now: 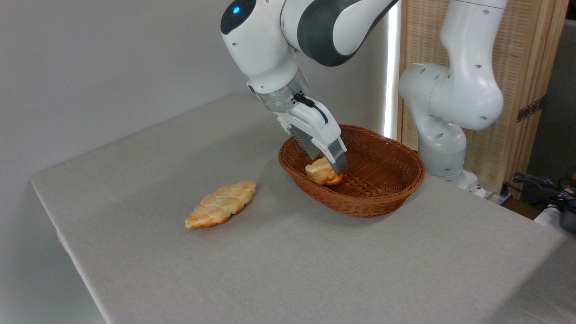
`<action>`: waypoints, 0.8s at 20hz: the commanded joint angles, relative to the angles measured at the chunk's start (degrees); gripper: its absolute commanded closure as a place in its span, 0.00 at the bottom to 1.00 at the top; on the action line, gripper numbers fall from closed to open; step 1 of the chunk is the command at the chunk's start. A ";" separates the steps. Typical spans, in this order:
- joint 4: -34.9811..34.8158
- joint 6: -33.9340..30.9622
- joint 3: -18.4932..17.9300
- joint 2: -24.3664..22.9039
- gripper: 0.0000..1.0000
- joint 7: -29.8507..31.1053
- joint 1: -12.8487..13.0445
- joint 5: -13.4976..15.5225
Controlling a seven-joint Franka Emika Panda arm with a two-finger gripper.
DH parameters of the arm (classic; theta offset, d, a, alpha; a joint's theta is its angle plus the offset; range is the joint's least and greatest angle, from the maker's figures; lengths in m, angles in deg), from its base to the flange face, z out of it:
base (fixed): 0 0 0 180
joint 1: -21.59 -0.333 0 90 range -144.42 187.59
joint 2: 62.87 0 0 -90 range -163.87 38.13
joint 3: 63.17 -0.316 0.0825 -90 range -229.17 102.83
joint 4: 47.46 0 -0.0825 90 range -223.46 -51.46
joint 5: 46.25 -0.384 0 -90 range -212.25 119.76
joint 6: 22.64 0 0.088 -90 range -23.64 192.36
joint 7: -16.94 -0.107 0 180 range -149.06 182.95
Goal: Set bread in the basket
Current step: 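Lower the bun into the basket and open the gripper, then raise the open gripper up out of the basket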
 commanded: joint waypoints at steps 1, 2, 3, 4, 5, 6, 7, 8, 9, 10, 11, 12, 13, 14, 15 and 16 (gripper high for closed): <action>0.36 -0.26 -0.41 0.61 0.00 -0.57 0.55 0.45; 0.36 -0.18 -0.33 0.61 0.00 -0.48 0.55 0.45; 0.45 0.09 -0.15 0.53 0.00 -0.48 0.55 0.45; 0.80 0.44 0.03 0.53 0.00 -0.48 0.55 0.54; 1.24 1.57 0.29 0.27 0.00 -0.39 0.55 0.54; 2.20 2.80 0.38 0.09 0.00 -0.31 0.55 0.63; 3.60 3.86 0.47 0.17 0.00 -0.13 0.64 0.89; 5.18 4.65 0.47 0.18 0.00 0.04 0.55 1.15; 6.85 5.44 0.47 0.26 0.00 0.22 0.55 1.24; 8.26 6.58 0.47 0.44 0.00 0.22 0.55 1.25; 8.97 8.33 0.38 0.53 0.00 0.13 0.55 1.16; 9.50 10.61 0.38 0.70 0.00 0.13 0.55 1.16; 9.94 12.81 0.38 1.14 0.00 0.31 0.55 1.16; 11.08 14.22 0.29 1.93 0.00 0.40 0.55 1.07; 12.48 14.76 0.20 2.89 0.00 0.48 0.46 1.07; 14.06 14.85 0.03 4.03 0.00 0.48 0.46 1.07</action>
